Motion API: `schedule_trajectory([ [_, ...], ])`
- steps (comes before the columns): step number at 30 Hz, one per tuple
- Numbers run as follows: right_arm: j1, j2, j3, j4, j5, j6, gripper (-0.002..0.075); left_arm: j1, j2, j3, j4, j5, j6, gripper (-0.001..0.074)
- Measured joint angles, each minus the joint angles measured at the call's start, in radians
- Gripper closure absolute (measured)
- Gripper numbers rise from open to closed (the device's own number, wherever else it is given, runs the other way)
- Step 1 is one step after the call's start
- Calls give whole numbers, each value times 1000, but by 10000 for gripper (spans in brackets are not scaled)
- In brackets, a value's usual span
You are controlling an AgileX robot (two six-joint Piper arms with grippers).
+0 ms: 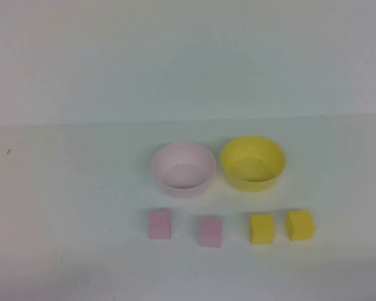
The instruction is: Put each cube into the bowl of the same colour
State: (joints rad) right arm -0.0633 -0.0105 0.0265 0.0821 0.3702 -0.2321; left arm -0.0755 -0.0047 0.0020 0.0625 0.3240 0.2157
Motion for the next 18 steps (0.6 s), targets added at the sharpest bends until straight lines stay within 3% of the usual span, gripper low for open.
schedule_trajectory([
  [9, 0, 0, 0, 0, 0, 0, 728, 0, 2, 0, 0, -31, 0, 735],
  [18, 0, 0, 0, 0, 0, 0, 728, 0, 2, 0, 0, -296, 0, 735],
])
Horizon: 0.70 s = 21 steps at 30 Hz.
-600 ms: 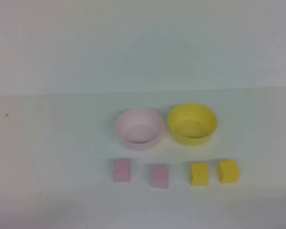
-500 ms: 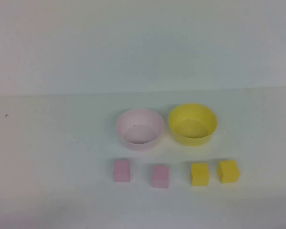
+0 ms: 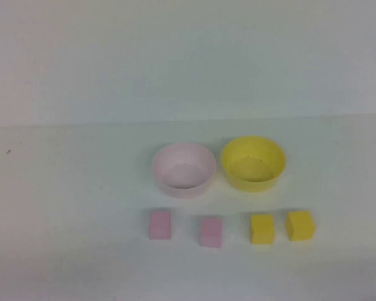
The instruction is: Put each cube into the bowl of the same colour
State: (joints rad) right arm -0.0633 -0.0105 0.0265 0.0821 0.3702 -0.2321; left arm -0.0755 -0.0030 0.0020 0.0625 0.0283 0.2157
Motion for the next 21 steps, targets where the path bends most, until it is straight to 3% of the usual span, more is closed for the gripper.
schedule_trajectory([
  [8, 0, 0, 0, 0, 0, 0, 728, 0, 0, -2, 0, -321, 0, 735],
  [21, 0, 0, 0, 0, 0, 0, 728, 0, 0, -2, 0, -333, 0, 735],
])
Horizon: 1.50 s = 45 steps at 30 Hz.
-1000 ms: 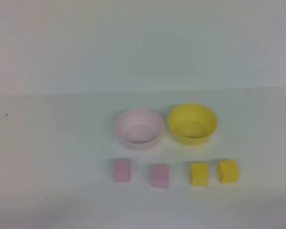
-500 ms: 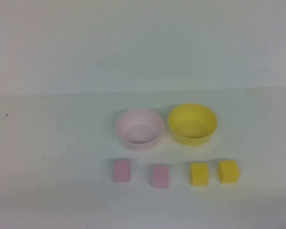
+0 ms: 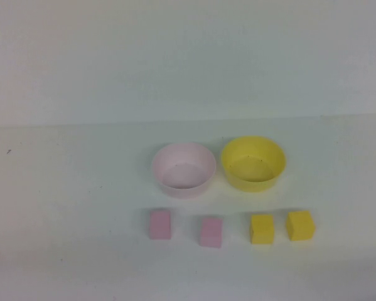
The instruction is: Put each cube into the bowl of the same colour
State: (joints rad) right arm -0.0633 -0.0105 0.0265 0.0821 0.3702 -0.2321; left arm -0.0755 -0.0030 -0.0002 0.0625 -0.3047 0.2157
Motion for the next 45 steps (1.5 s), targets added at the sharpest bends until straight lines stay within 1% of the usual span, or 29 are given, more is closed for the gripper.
schedule_trajectory([
  [4, 0, 0, 0, 0, 0, 0, 728, 0, 0, 0, 0, 0, 0, 735],
  [6, 0, 0, 0, 0, 0, 0, 728, 0, 0, 0, -2, -6, -45, 735],
  [8, 0, 0, 0, 0, 0, 0, 728, 0, 0, 0, -4, -17, -239, 735],
  [11, 0, 0, 0, 0, 0, 0, 728, 0, 0, 0, -8, -48, -642, 735],
  [13, 0, 0, 0, 0, 0, 0, 728, 0, 0, 0, 7, -74, -824, 735],
  [15, 0, 0, 0, 0, 0, 0, 728, 0, 0, 0, 61, -139, -906, 735],
  [18, 0, 0, 0, 0, 0, 0, 728, 0, 0, 0, 243, -268, -969, 735],
  [19, 0, 0, 0, 0, 0, 0, 728, 0, 0, -9, 311, -264, -1013, 735],
  [20, 0, 0, 0, 0, 0, 0, 728, 0, 0, -26, 363, -225, -1054, 735],
  [22, 0, 0, 0, 0, 0, 0, 728, 0, 0, -91, 456, -99, -1154, 735],
  [24, 0, 0, 0, 0, 0, 0, 728, 0, 18, -148, 505, 9, -1219, 735],
  [25, 0, 0, 0, 0, 0, 0, 728, 0, 44, -174, 529, 41, -1246, 735],
  [27, 0, 0, 0, 0, 0, 0, 728, 0, 97, -215, 623, 44, -1316, 735],
  [29, 0, 0, 0, 0, 0, 0, 728, 0, 155, -256, 769, -23, -1437, 735],
  [31, 0, 0, 0, 0, 0, 0, 728, 0, 236, -300, 1016, -151, -1591, 735],
  [34, 0, 0, 0, 0, 0, 0, 728, 0, 396, -389, 1388, -403, -1768, 735],
  [35, 0, 0, 0, 0, 0, 0, 728, 0, 441, -418, 1487, -473, -1806, 735],
  [37, 0, 0, 0, 0, 0, 0, 728, 0, 552, -497, 1603, -640, -1837, 735],
  [39, 0, 0, 0, 0, 0, 0, 728, 0, 643, -569, 1628, -765, -1823, 735],
  [41, 0, 0, 0, 0, 0, 0, 728, 0, 723, -630, 1611, -831, -1806, 735],
  [45, 0, 0, 0, 0, 0, 0, 728, 0, 816, -701, 1390, -853, -1861, 735],
])
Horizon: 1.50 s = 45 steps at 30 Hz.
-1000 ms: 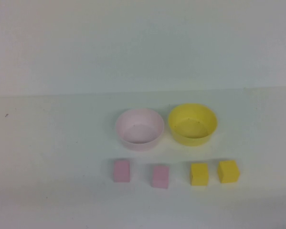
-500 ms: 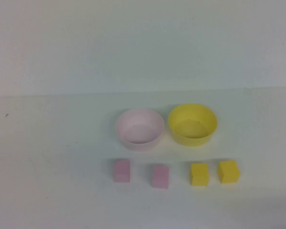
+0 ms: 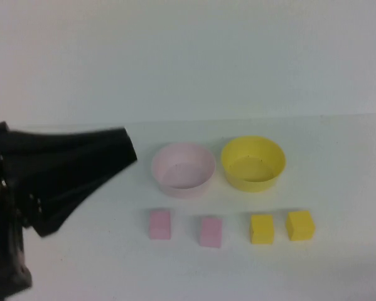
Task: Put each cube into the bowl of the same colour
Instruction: Pick up all the pink cubes and place them in the pink bowl
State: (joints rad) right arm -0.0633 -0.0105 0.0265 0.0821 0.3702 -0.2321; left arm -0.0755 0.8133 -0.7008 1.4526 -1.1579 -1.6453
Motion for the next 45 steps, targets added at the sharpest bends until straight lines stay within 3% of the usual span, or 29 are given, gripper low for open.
schedule_trajectory([
  [4, 0, 0, 0, 0, 0, 0, 728, 0, 29, 0, -214, -7, 7, 735],
  [7, 0, 0, 0, 0, 0, 0, 728, 0, 33, 0, -230, -7, 40, 735],
  [18, 0, 0, 0, 0, 0, 0, 728, 0, 35, 0, -42, 70, -26, 735],
  [27, 0, 0, 0, 0, 0, 0, 728, 0, 35, 0, 174, 219, -229, 735],
  [45, 0, 0, 0, 0, 0, 0, 728, 0, 35, 0, 160, 259, -272, 735],
])
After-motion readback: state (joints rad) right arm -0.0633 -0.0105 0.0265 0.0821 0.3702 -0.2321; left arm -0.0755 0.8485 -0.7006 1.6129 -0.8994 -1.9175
